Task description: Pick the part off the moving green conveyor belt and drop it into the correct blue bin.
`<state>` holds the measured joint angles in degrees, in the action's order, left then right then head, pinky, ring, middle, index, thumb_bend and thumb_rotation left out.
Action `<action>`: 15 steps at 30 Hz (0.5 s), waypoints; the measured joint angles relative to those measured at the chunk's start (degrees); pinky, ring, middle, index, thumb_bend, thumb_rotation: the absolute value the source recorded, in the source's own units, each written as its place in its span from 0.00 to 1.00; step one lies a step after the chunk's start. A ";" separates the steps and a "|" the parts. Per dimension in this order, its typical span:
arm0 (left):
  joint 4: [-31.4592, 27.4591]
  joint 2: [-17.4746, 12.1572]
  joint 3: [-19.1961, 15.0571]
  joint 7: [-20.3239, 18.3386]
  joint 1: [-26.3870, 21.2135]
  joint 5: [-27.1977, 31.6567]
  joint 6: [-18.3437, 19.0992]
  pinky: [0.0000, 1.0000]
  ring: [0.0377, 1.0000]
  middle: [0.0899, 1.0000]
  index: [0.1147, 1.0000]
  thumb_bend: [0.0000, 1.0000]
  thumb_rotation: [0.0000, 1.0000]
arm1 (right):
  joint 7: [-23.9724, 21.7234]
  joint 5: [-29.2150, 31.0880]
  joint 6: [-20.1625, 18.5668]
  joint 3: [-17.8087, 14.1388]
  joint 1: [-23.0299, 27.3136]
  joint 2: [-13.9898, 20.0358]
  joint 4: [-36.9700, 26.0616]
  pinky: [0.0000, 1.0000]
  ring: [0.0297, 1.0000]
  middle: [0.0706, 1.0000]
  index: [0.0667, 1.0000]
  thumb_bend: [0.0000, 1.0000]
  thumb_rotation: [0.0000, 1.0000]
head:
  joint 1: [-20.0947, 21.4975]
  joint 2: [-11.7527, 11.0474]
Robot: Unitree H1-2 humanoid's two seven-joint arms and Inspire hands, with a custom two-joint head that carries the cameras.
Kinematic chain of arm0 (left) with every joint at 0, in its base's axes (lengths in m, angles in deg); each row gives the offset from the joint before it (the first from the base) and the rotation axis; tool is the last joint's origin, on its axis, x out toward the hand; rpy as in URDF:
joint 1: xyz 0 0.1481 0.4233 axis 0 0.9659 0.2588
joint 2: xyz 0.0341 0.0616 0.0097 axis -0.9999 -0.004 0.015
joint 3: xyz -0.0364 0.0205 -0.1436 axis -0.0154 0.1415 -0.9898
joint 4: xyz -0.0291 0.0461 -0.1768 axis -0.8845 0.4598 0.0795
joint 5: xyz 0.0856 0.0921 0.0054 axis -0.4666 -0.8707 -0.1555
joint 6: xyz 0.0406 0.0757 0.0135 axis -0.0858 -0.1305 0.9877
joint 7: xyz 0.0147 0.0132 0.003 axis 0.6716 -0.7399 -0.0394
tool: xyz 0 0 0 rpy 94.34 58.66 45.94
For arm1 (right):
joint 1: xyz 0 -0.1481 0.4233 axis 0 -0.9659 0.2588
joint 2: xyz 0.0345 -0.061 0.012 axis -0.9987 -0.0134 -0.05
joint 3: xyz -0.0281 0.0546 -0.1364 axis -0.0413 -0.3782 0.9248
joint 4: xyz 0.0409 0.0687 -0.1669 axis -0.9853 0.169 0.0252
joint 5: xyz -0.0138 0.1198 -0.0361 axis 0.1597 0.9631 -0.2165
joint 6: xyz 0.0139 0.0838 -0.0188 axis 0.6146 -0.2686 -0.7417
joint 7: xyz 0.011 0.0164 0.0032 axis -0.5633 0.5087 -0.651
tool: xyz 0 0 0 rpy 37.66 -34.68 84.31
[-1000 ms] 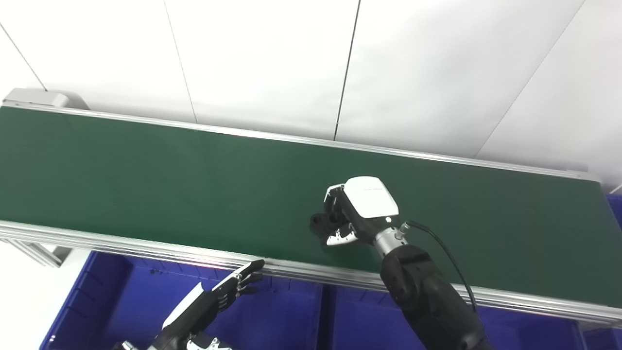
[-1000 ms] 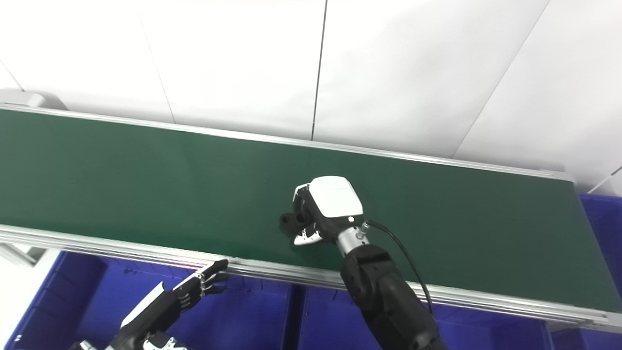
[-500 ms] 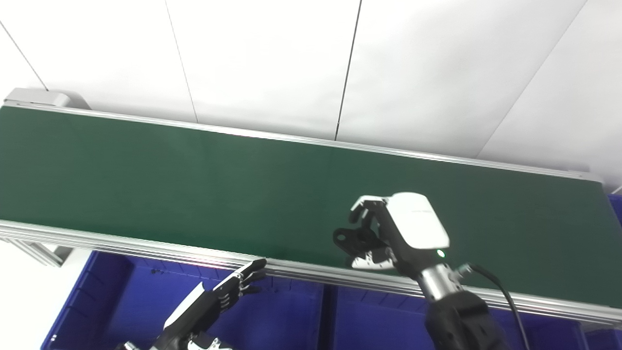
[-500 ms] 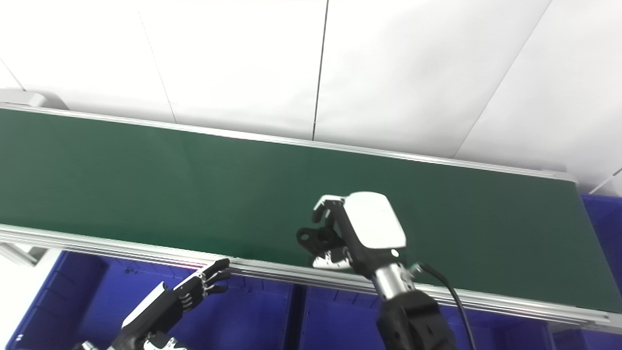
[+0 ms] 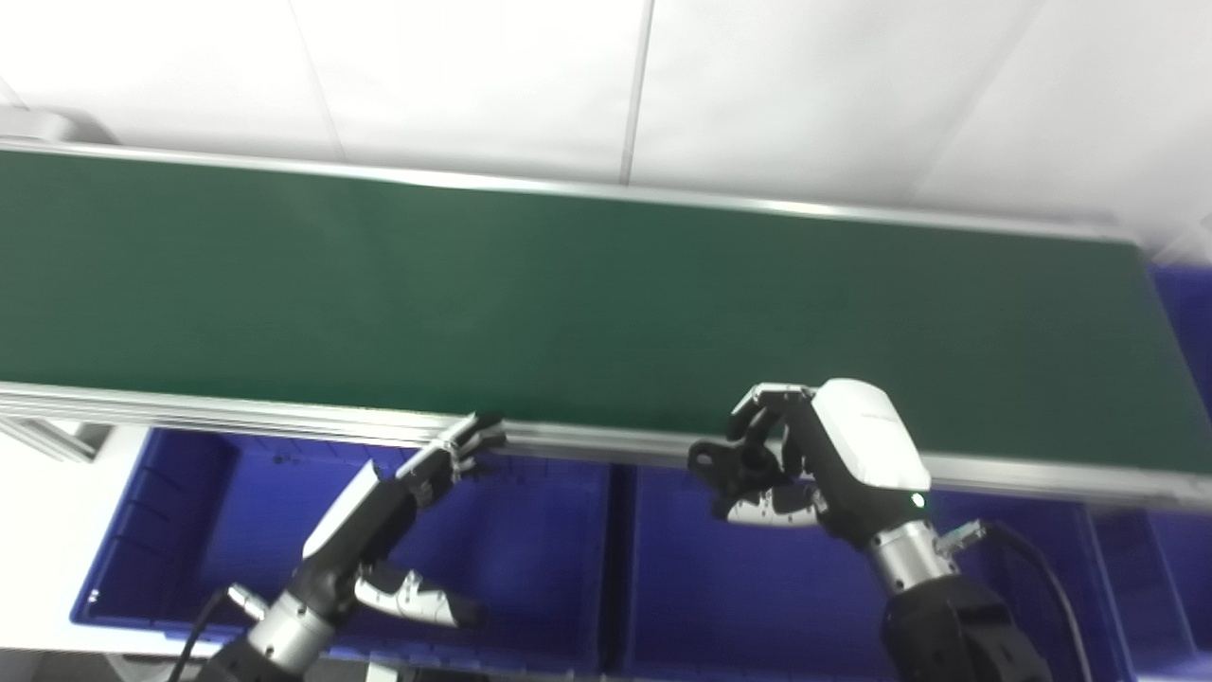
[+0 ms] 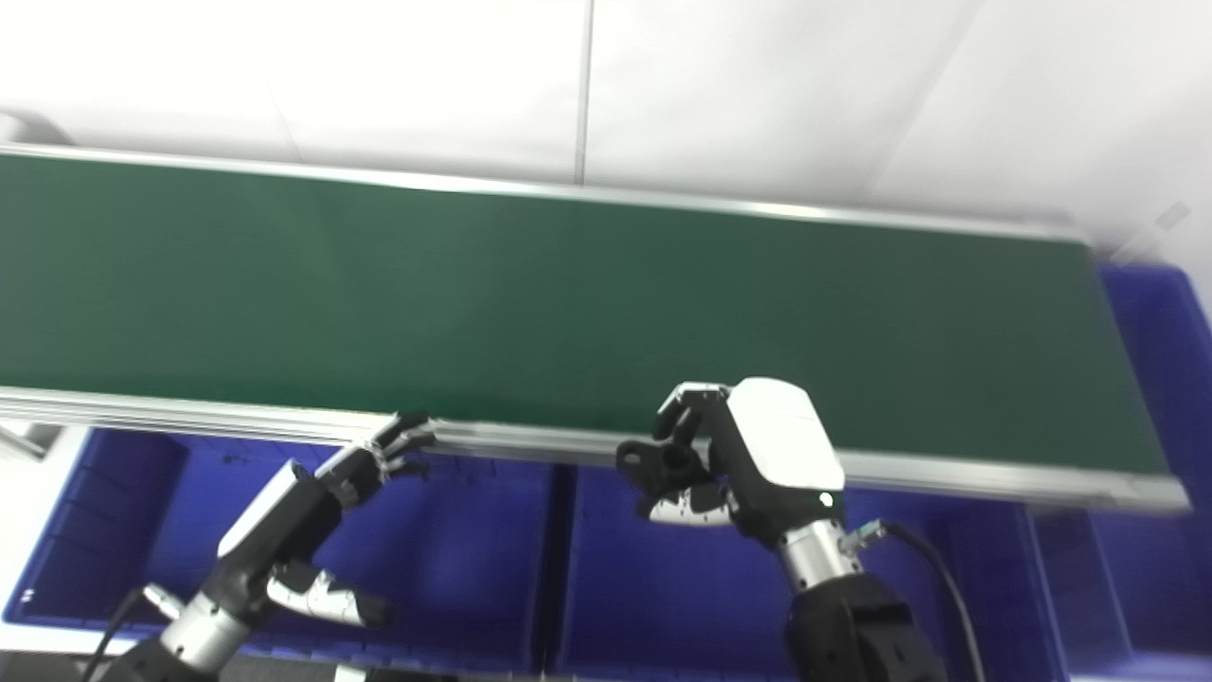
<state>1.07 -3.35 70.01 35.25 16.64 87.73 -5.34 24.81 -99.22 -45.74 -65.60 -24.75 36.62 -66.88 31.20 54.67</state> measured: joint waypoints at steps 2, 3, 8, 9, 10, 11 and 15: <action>-0.07 -0.09 0.03 0.45 -0.36 0.01 0.00 0.83 0.91 0.97 0.92 0.95 0.36 | 1.44 0.57 0.30 -0.40 -1.61 -0.07 0.70 0.23 0.28 0.44 0.46 0.53 0.00 | 0.53 0.44; -0.13 -0.17 0.04 0.55 -0.50 0.05 0.00 0.83 0.91 0.97 0.92 0.95 0.35 | 2.69 0.79 0.93 -0.54 -2.35 -0.13 1.47 0.27 0.33 0.47 0.46 0.52 0.00 | 0.70 0.44; -0.13 -0.67 0.04 0.64 -0.69 0.29 0.00 0.84 0.91 0.96 0.92 0.95 0.38 | 7.86 0.82 2.86 -1.31 -4.85 -0.92 5.36 0.22 0.42 0.41 0.47 0.52 0.00 | 0.79 0.26; -0.12 -0.88 0.02 0.65 -0.69 0.29 0.00 0.84 0.91 0.96 0.92 0.95 0.38 | 9.03 0.79 2.95 -1.70 -5.13 -1.12 6.31 0.22 0.42 0.41 0.47 0.52 0.00 | 0.79 0.26; -0.11 -1.14 0.01 0.65 -0.69 0.27 0.00 0.84 0.91 0.96 0.92 0.96 0.40 | 9.89 0.61 2.95 -2.01 -5.35 -1.28 7.20 0.22 0.43 0.40 0.47 0.52 0.00 | 0.70 0.00; -0.11 -1.54 0.01 0.66 -0.69 0.25 0.00 0.84 0.91 0.96 0.92 0.96 0.41 | 10.71 0.25 2.95 -2.28 -5.52 -1.42 8.07 0.24 0.43 0.40 0.47 0.52 0.00 | 0.70 0.00; -0.11 -2.69 -0.31 0.63 -0.71 0.26 0.00 0.83 0.91 0.96 0.93 0.94 0.41 | 12.58 -1.66 2.93 -2.49 -5.85 -1.91 10.70 0.23 0.40 0.41 0.48 0.52 0.00 | 0.44 0.35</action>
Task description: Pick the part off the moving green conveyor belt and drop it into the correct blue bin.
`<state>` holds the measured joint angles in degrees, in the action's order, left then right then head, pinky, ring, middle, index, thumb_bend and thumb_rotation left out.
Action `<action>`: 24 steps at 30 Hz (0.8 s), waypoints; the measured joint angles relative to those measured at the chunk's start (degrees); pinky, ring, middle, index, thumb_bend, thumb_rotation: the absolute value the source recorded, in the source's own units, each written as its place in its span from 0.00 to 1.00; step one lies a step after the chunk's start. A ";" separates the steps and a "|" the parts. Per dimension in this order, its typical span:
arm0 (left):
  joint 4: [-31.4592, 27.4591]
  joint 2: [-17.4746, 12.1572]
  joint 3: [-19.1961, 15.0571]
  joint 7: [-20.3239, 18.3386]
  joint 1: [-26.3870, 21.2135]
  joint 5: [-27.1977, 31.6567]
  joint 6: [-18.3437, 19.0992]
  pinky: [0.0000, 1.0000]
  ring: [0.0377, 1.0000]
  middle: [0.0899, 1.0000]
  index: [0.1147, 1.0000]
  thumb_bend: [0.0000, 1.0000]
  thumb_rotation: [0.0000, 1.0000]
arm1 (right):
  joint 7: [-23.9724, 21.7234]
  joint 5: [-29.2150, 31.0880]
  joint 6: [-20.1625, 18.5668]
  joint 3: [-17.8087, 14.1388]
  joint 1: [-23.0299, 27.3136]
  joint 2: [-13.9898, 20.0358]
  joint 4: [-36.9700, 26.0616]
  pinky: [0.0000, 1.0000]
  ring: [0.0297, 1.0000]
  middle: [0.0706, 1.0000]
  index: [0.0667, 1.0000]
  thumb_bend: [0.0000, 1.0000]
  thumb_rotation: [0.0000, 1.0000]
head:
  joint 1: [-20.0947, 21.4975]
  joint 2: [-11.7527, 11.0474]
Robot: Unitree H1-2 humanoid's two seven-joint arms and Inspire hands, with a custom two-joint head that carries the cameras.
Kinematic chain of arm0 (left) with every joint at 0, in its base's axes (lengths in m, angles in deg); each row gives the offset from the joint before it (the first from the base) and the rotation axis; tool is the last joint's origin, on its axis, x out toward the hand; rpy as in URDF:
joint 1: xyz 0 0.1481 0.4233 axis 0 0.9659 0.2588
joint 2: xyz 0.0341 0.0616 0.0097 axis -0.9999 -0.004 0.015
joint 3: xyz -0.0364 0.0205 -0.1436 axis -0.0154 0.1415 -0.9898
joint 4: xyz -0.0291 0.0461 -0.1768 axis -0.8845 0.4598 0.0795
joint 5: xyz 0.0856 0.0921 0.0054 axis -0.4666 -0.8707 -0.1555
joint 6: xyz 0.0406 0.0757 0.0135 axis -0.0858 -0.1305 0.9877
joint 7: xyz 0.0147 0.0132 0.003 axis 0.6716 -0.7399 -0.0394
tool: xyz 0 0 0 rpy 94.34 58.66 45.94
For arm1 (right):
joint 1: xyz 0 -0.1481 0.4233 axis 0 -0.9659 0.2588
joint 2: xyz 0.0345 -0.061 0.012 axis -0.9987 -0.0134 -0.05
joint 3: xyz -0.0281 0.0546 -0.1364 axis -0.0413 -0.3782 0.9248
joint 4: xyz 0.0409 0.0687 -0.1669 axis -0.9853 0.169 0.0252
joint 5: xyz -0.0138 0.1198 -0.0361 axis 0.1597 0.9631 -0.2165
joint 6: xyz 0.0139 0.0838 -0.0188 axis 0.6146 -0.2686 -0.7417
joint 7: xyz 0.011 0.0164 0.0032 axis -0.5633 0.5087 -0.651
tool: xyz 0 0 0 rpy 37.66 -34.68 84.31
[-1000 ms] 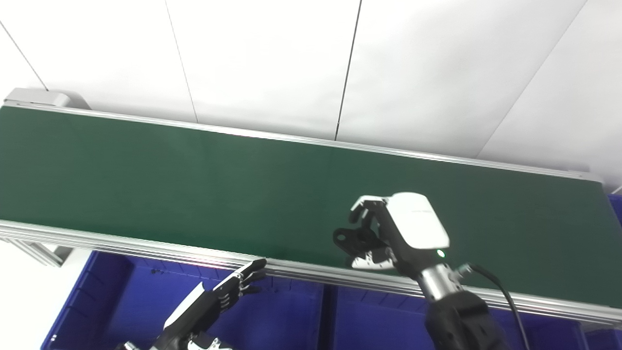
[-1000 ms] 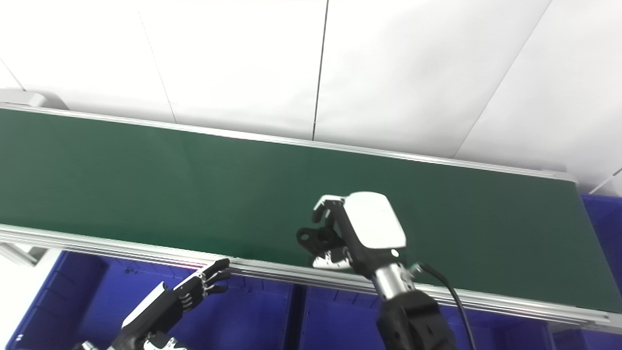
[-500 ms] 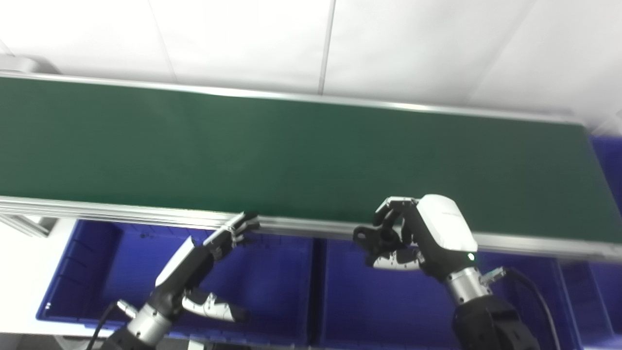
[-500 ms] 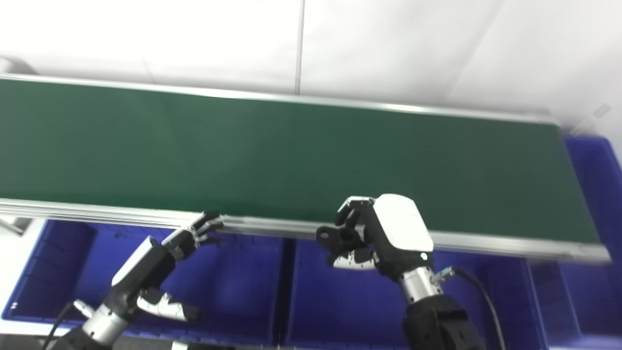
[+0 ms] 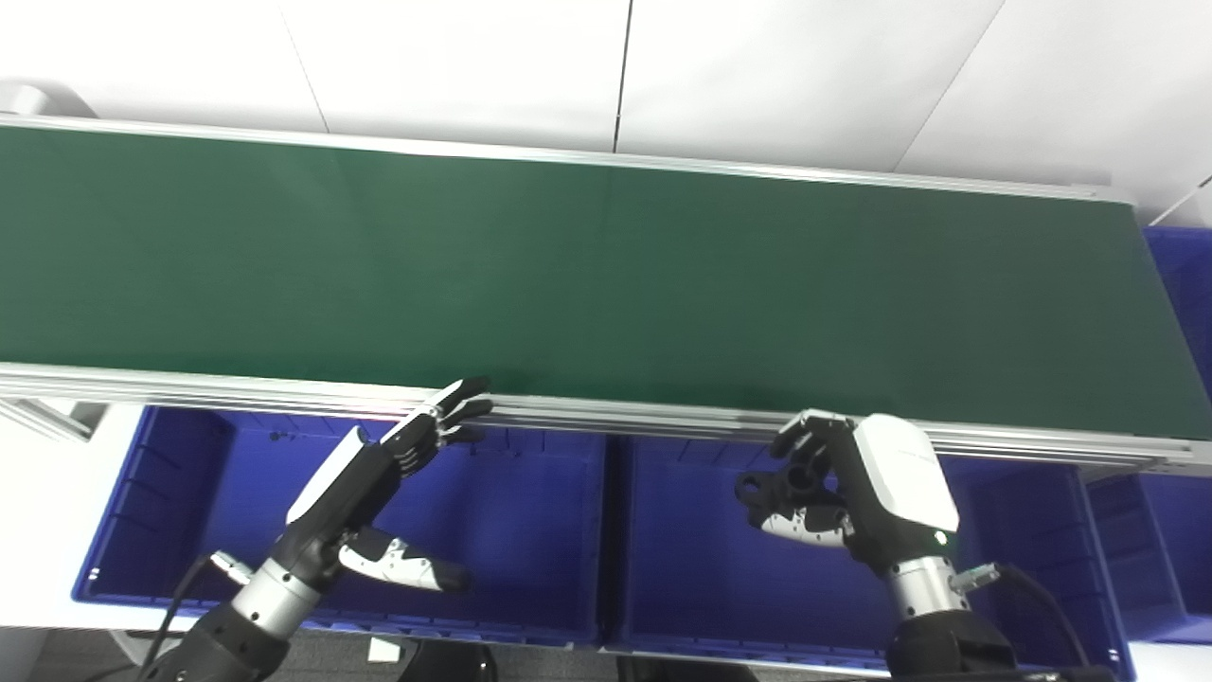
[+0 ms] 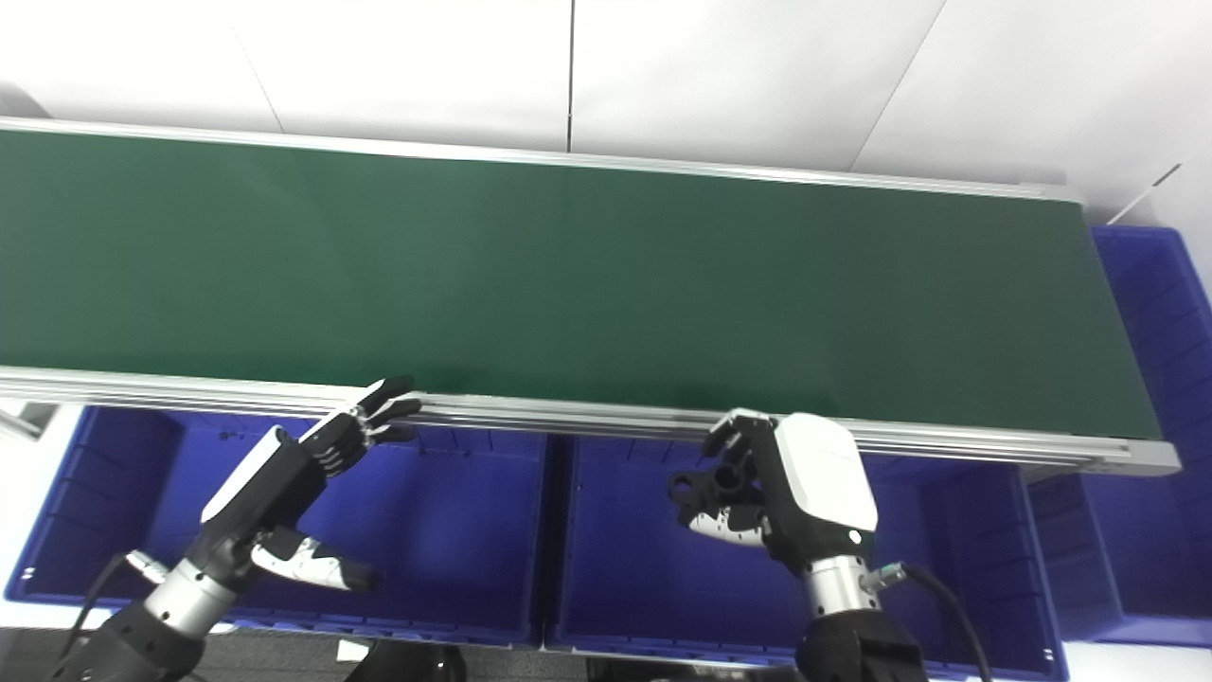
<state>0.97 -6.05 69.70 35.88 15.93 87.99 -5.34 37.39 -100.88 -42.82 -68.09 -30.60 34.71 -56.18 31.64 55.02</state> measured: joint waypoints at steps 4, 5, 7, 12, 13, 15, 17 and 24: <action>0.06 -0.42 -0.15 -0.20 -0.04 0.13 0.00 0.84 0.91 0.96 0.94 0.94 0.41 | 0.75 -0.59 -0.57 -0.40 0.20 -1.09 4.19 0.22 0.43 0.39 0.48 0.52 0.00 | 0.35 -0.09; 0.10 -0.55 -0.20 -0.30 -0.06 0.47 0.00 0.84 0.91 0.96 0.94 0.94 0.42 | 0.82 -0.61 -0.66 -0.52 0.27 -1.29 5.38 0.23 0.43 0.39 0.49 0.52 0.00 | 0.35 -0.09; 0.19 -0.81 -0.36 -0.46 -0.18 0.60 0.00 0.83 0.91 0.96 0.93 0.94 0.43 | 1.05 -0.50 -0.72 -0.64 0.56 -1.34 7.59 0.28 0.36 0.43 0.52 0.51 0.00 | 0.35 0.09; 0.92 -0.91 -0.61 -0.84 -1.17 1.06 0.00 0.83 0.91 0.96 0.93 0.95 0.43 | 1.78 0.64 -0.73 -1.29 1.80 -1.13 14.07 0.27 0.42 0.39 0.50 0.51 0.00 | -0.18 0.00; 1.05 -0.90 -0.65 -0.95 -1.31 1.18 0.00 0.83 0.91 0.96 0.93 0.95 0.43 | 1.78 0.79 -0.72 -1.30 1.85 -1.08 14.45 0.28 0.43 0.39 0.50 0.51 0.00 | -0.18 -0.09; 1.06 -0.89 -0.67 -1.01 -1.39 1.17 0.00 0.83 0.91 0.96 0.93 0.95 0.43 | 1.77 1.89 -0.70 -1.37 1.85 -1.00 14.56 0.41 0.41 0.45 0.50 0.51 0.00 | -0.18 -0.09; 1.06 -0.87 -0.67 -1.00 -1.46 1.14 0.00 0.82 0.91 0.96 0.93 0.94 0.43 | 1.87 3.89 -0.48 -1.64 1.63 -0.97 14.54 0.59 0.66 0.67 0.47 0.50 0.09 | 0.00 -0.17; 2.29 -0.58 -0.99 -1.35 -1.64 1.22 0.00 0.83 0.91 0.96 0.93 0.93 0.41 | 8.31 9.15 5.16 -2.34 -2.23 -0.20 13.48 0.82 0.88 0.88 0.80 0.46 0.00 | -0.18 -0.35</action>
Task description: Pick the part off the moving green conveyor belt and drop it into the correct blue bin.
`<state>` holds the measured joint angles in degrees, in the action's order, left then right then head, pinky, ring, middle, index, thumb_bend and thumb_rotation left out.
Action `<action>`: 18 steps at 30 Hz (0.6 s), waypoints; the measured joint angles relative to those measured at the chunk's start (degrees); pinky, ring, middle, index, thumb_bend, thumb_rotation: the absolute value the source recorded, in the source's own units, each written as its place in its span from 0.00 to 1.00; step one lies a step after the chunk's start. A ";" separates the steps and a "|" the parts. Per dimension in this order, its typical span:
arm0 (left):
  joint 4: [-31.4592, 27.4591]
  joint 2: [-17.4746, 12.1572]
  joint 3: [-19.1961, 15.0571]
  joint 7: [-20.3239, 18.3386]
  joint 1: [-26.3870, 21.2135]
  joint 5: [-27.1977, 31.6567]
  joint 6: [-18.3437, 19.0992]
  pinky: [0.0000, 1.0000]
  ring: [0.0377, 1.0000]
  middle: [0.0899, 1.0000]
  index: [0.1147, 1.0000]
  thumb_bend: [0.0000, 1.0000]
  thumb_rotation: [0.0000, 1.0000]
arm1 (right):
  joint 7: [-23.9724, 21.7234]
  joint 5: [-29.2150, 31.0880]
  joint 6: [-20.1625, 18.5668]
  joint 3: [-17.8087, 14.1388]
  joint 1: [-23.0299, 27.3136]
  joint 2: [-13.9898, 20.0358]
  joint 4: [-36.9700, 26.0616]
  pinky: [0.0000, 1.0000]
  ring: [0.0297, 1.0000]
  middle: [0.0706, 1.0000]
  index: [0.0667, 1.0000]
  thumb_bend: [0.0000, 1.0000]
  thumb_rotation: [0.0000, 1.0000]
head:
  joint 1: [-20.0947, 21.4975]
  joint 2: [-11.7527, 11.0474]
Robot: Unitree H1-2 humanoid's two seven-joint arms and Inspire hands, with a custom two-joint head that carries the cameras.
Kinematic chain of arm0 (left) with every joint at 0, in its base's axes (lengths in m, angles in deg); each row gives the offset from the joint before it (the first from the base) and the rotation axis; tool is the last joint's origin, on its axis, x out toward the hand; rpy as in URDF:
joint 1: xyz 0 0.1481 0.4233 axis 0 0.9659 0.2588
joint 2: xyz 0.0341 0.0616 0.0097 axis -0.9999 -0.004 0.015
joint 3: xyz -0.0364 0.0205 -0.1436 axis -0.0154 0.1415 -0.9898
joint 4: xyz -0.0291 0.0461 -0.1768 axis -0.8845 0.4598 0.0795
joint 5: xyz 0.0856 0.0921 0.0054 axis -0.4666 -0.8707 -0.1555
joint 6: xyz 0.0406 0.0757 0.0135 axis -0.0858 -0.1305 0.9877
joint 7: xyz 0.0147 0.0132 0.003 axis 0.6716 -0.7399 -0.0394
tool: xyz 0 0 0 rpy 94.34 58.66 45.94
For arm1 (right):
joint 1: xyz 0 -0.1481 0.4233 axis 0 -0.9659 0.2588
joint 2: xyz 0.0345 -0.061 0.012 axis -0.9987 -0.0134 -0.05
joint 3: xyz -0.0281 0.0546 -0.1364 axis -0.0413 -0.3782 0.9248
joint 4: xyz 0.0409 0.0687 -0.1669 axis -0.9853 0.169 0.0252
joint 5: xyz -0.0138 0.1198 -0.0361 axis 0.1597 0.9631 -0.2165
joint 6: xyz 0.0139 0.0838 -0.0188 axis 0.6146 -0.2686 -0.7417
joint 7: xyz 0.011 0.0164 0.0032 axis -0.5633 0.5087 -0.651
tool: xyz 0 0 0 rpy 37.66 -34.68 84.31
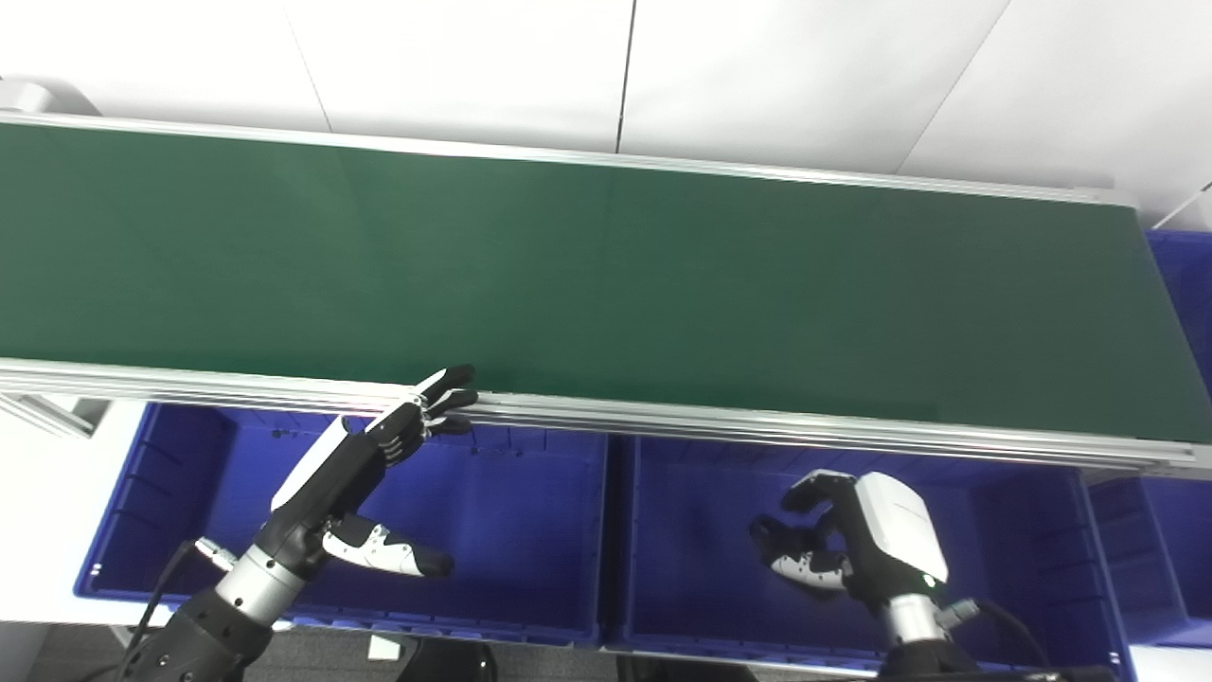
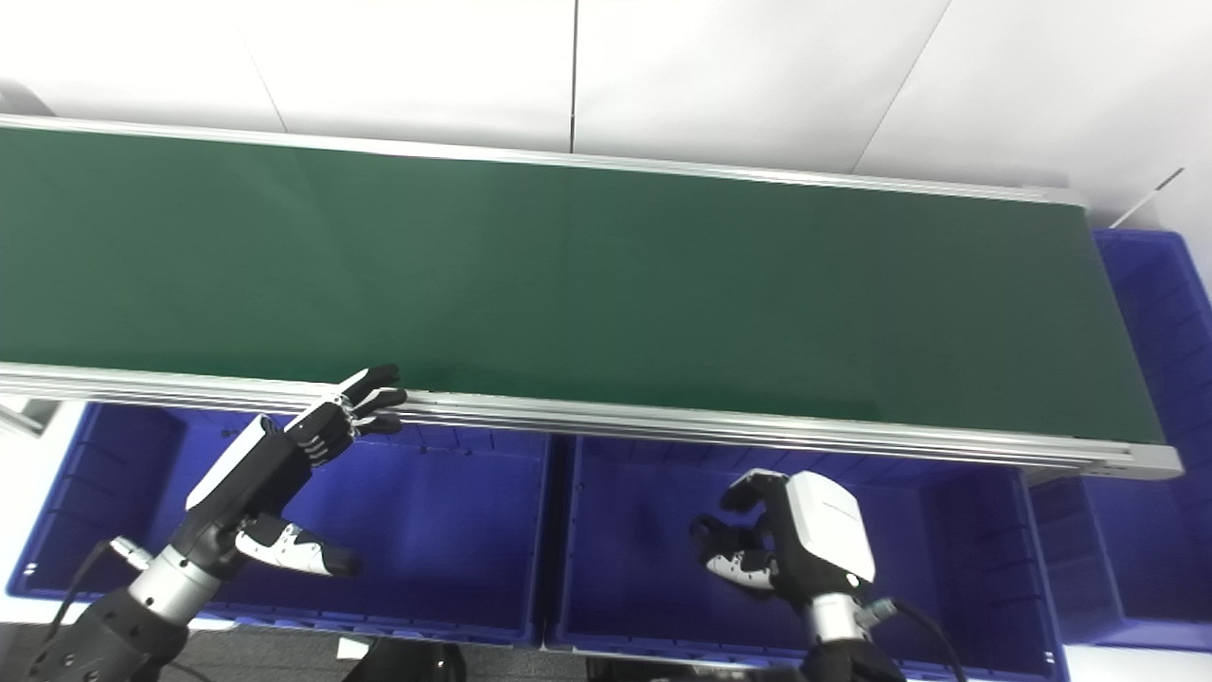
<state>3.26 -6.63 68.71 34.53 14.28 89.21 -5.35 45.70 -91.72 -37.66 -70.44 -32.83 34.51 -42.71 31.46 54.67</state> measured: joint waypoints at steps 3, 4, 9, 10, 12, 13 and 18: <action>0.00 0.34 -0.32 -0.16 -0.04 0.01 0.00 0.83 0.91 0.96 0.93 0.94 0.42 | 2.47 2.28 3.20 -0.63 -1.61 0.06 -0.31 0.83 0.90 0.91 0.84 0.49 0.51 | 0.09 0.00; 0.00 0.48 -0.41 -0.16 -0.04 0.01 0.00 0.83 0.91 0.96 0.93 0.94 0.42 | 2.72 3.28 4.30 -0.95 -2.16 0.08 -0.62 0.83 0.90 0.91 0.85 0.50 0.58 | 0.09 0.00; 0.03 1.04 -0.70 -1.05 -0.12 0.08 0.00 0.83 0.91 0.96 0.93 0.93 0.41 | 4.77 7.58 9.30 -1.90 -5.73 0.03 -3.41 0.80 0.90 0.92 0.88 0.71 0.86 | -0.44 -0.26; 0.05 1.09 -0.76 -1.19 -0.11 0.08 0.00 0.83 0.91 0.96 0.93 0.93 0.40 | 4.95 7.97 10.23 -1.98 -6.19 -0.01 -3.86 0.78 0.89 0.92 0.88 0.74 0.88 | -0.44 -0.26; 0.05 1.16 -0.84 -1.30 -0.15 0.07 0.00 0.83 0.91 0.96 0.93 0.94 0.40 | 5.87 8.72 12.47 -1.96 -7.15 -0.22 -4.47 0.78 0.88 0.91 0.88 0.77 0.89 | -0.70 -0.44; 0.05 1.21 -0.89 -1.31 -0.20 0.08 0.00 0.83 0.91 0.96 0.93 0.94 0.40 | 6.36 9.16 14.01 -1.96 -7.52 -0.47 -4.58 0.78 0.88 0.90 0.88 0.77 0.89 | -0.70 -0.44; 0.06 1.27 -0.88 -1.26 -0.34 0.03 0.00 0.83 0.91 0.96 0.93 0.93 0.41 | 6.48 10.12 18.07 -0.59 -7.61 -0.72 -5.45 0.81 0.89 0.90 0.90 0.81 0.83 | -2.02 -0.97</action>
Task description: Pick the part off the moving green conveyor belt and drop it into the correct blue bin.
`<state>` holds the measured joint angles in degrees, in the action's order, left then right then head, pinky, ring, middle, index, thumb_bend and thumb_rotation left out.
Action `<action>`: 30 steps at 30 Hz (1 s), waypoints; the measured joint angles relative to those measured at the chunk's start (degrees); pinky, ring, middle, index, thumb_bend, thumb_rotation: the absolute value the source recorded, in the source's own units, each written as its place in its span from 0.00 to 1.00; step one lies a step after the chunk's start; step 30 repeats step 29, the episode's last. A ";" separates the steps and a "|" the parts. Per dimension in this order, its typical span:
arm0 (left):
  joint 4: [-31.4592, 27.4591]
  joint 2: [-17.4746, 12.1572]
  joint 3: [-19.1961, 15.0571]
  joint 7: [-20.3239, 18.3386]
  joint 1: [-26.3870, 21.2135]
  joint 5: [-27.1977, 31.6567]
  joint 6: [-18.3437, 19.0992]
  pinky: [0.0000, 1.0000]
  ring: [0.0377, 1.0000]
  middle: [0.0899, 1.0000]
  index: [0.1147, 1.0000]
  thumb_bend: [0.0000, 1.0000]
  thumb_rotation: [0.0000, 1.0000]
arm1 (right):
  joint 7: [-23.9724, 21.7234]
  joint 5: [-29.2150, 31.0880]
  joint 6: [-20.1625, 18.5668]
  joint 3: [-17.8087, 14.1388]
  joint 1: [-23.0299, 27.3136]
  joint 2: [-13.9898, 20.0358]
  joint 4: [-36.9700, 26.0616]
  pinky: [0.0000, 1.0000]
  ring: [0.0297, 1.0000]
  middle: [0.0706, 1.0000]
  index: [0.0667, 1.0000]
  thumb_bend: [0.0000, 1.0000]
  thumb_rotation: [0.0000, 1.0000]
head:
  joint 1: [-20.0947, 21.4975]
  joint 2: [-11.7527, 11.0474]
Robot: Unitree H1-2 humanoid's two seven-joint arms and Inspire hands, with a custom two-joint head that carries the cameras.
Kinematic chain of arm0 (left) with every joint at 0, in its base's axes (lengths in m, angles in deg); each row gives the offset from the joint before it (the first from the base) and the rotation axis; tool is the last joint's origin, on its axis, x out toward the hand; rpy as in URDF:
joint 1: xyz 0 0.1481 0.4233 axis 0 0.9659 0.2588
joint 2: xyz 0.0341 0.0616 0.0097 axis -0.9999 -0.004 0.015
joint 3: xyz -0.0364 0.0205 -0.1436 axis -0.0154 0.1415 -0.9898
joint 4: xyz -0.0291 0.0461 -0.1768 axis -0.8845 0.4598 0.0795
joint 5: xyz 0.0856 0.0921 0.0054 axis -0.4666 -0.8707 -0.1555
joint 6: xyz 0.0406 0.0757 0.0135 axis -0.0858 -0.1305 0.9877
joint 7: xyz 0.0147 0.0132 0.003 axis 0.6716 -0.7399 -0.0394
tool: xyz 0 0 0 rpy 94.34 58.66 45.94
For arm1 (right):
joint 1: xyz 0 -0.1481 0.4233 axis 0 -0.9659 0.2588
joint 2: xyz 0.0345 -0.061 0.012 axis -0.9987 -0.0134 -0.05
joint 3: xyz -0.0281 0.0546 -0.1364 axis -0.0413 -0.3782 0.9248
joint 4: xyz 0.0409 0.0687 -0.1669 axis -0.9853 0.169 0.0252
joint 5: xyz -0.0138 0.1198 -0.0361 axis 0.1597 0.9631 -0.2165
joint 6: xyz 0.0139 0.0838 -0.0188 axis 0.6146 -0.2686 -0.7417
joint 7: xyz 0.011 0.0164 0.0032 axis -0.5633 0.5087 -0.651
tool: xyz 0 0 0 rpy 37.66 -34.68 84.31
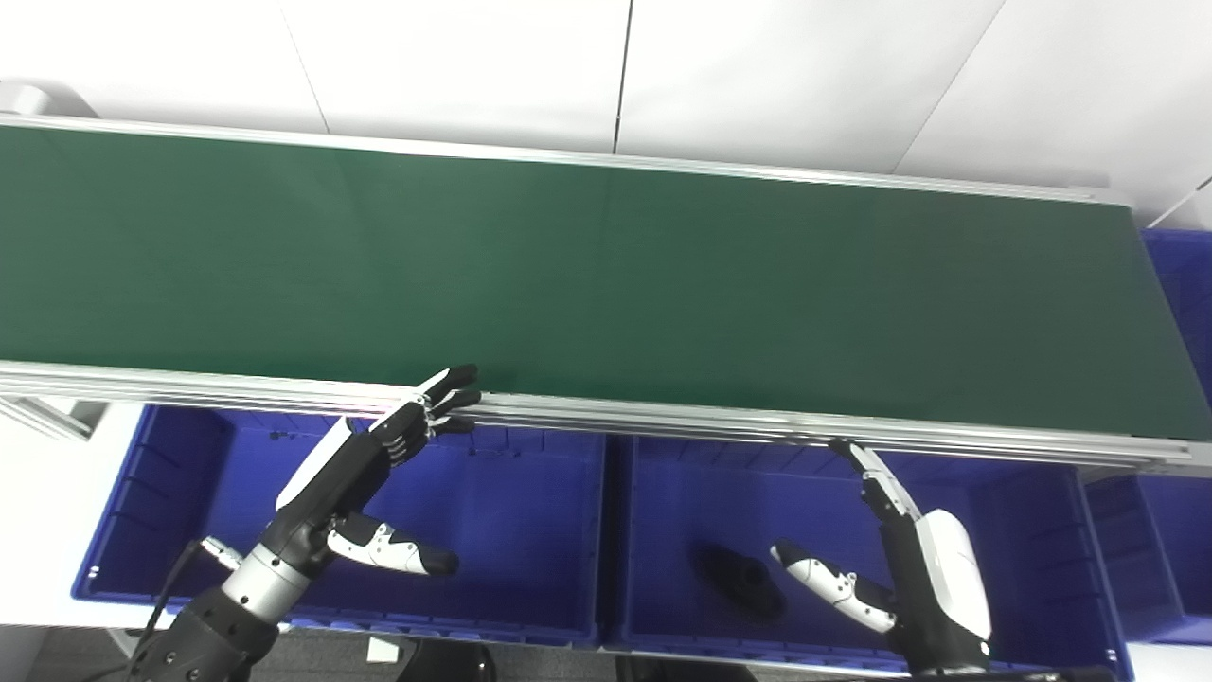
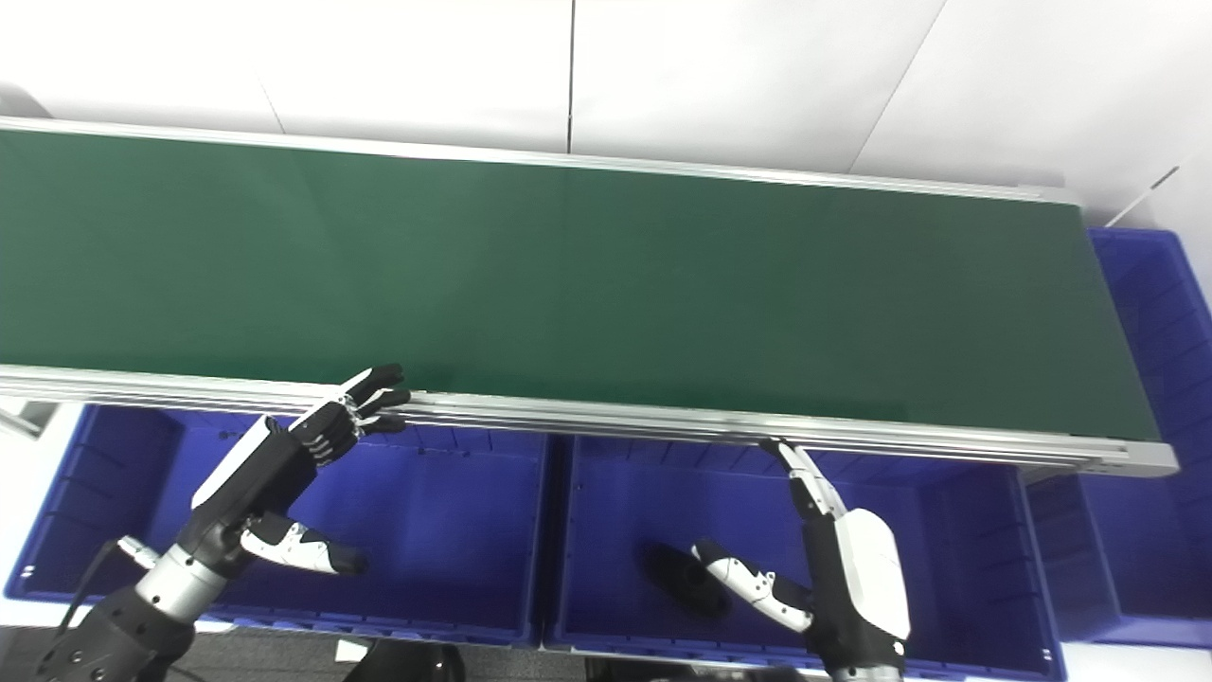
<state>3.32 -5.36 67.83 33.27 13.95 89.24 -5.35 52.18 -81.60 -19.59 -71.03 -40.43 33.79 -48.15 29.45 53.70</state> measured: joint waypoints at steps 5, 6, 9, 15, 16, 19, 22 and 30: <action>0.02 0.26 0.09 0.23 0.03 -0.10 0.00 0.82 0.91 0.96 0.93 0.93 0.40 | -2.80 2.52 0.71 2.03 0.40 -0.08 -0.82 0.81 0.89 0.92 0.92 0.86 0.79 | -1.67 -0.53; 0.01 0.26 0.12 0.31 0.06 -0.16 0.00 0.83 0.91 0.96 0.93 0.94 0.40 | -3.35 3.27 0.73 2.38 0.43 -0.20 -0.82 0.79 0.88 0.91 0.92 0.87 0.79 | -2.72 -0.79; 0.01 0.25 0.41 0.90 0.36 -0.30 0.00 0.85 0.92 0.96 0.93 0.95 0.41 | -4.20 5.31 0.87 2.86 0.56 -0.80 -0.82 0.79 0.88 0.92 0.93 0.89 0.81 | -3.78 -0.88; -0.41 0.25 1.78 2.44 0.86 -2.23 0.00 0.85 0.92 0.97 0.93 0.94 0.43 | -6.01 7.10 1.24 4.14 1.91 -1.28 -0.81 0.80 0.88 0.93 0.95 0.89 0.89 | -4.66 -1.58; -0.48 0.23 1.89 2.67 0.93 -2.41 0.00 0.85 0.92 0.98 0.93 0.94 0.43 | -6.35 7.47 1.49 4.35 2.41 -1.32 -0.81 0.80 0.89 0.93 0.95 0.88 0.89 | -4.66 -1.58; -0.51 0.23 2.24 3.30 1.15 -2.57 0.00 0.86 0.93 0.98 0.93 0.94 0.42 | -7.05 9.51 3.34 5.28 4.12 -1.35 -0.53 0.81 0.90 0.94 0.96 0.84 0.87 | -4.84 -1.67; -0.64 0.21 2.49 3.67 1.52 -2.56 0.00 0.88 0.94 0.97 0.93 0.94 0.40 | -7.19 10.26 4.72 5.61 5.29 -1.88 0.98 0.85 0.91 0.94 0.96 0.84 0.88 | -4.93 -1.85; -0.63 0.19 2.63 3.94 2.08 -2.54 0.00 0.90 0.95 0.98 0.94 0.94 0.40 | -7.30 9.98 5.16 5.43 5.26 -2.50 1.73 0.88 0.94 0.97 0.98 0.82 0.88 | -5.02 -2.46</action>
